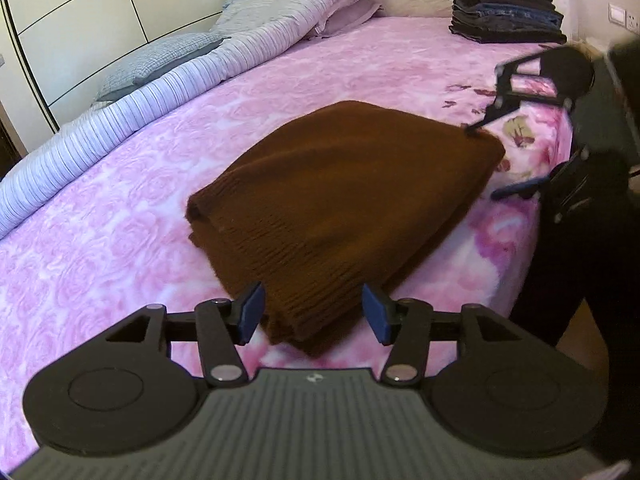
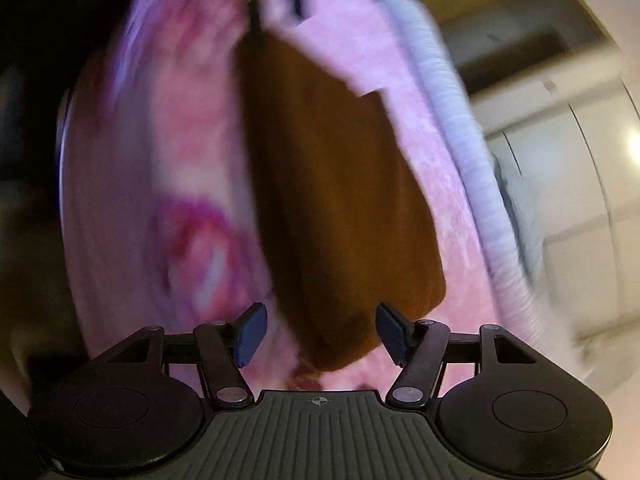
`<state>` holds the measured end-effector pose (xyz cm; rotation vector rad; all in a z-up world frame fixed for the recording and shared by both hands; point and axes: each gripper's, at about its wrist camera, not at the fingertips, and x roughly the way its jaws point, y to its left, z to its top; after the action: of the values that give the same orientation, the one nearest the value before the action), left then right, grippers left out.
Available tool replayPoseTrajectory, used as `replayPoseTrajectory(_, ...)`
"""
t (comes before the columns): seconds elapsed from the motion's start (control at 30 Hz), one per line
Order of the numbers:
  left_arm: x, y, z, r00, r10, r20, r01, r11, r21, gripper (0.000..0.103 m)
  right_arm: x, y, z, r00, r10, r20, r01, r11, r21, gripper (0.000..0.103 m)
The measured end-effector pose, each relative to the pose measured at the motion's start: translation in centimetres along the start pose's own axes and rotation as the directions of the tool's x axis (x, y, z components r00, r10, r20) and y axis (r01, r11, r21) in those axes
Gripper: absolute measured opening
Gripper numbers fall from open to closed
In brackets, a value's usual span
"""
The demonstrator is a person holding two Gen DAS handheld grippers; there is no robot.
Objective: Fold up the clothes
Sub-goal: 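Grasp the end of the folded cardigan with the right gripper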
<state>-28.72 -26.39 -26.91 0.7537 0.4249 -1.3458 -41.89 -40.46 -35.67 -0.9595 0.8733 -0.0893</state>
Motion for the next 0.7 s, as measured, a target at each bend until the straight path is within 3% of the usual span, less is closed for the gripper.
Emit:
replayPoseTrajectory(0.07,0.3,0.0,0.1,1.0,0.0,-0.01,0.0,1.0,-0.003,0.049,1.0,1.0,-0.1,1.0,-0.025,-0.013,0.023,0.995,-0.1,0.063)
replayPoseTrajectory(0.7,0.9,-0.4,-0.3,0.999,-0.02,-0.024,0.02,1.0,-0.013,0.052,1.5,1.4,-0.1,1.0,-0.028,0.013,0.029,0.992,-0.12,0.063)
